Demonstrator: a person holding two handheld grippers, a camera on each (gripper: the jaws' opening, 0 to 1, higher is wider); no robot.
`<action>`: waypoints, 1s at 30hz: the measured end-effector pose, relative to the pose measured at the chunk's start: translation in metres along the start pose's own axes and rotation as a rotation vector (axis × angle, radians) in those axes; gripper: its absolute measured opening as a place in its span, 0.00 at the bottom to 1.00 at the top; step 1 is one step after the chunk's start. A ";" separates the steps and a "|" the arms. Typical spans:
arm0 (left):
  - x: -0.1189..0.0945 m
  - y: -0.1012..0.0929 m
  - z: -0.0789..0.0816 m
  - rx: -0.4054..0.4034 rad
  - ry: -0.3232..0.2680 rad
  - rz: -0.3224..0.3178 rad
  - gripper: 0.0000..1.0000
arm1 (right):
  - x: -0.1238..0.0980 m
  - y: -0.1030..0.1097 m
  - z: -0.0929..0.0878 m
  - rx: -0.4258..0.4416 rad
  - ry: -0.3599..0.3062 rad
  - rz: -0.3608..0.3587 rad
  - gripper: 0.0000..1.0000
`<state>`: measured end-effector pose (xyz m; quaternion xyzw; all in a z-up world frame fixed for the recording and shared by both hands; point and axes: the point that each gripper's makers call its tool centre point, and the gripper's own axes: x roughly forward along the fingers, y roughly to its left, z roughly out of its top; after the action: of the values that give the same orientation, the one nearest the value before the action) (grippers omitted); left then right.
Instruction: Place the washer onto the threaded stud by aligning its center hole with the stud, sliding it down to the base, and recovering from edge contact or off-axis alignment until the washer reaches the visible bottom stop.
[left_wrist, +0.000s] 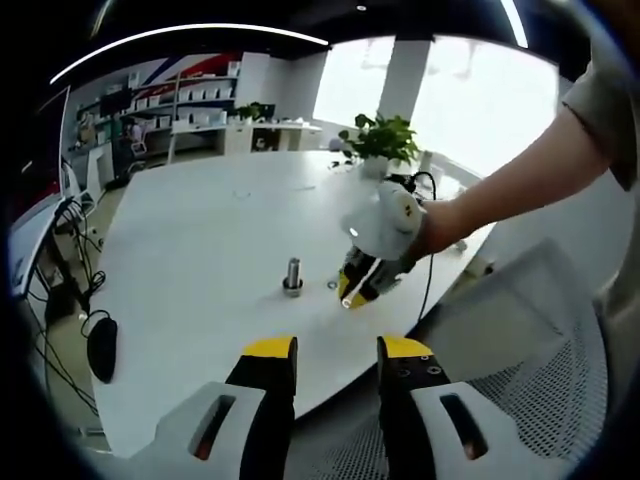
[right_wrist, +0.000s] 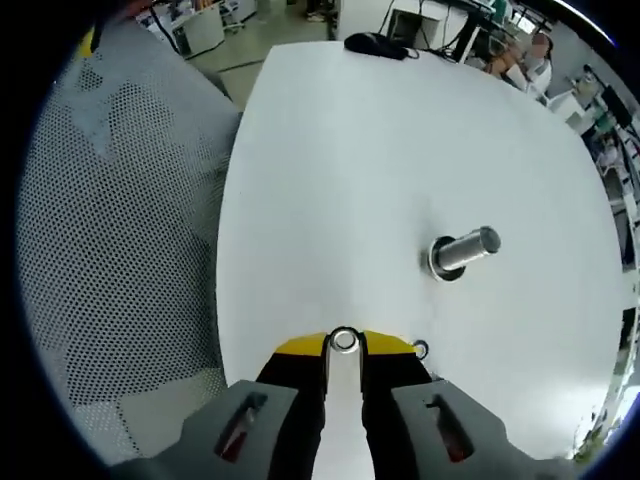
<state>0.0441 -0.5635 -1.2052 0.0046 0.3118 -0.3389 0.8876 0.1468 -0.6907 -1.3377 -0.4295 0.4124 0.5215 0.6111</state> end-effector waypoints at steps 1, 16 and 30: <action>0.000 0.000 0.000 0.002 0.002 0.000 0.30 | -0.003 -0.005 -0.002 0.007 -0.002 -0.010 0.13; 0.000 0.001 -0.001 -0.002 0.002 0.005 0.30 | -0.036 -0.061 -0.030 0.099 -0.014 -0.124 0.13; 0.001 0.000 -0.003 -0.002 0.014 0.002 0.30 | -0.032 -0.061 -0.031 0.057 0.005 -0.122 0.13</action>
<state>0.0433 -0.5630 -1.2077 0.0060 0.3183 -0.3378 0.8857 0.2017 -0.7343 -1.3106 -0.4377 0.4018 0.4701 0.6527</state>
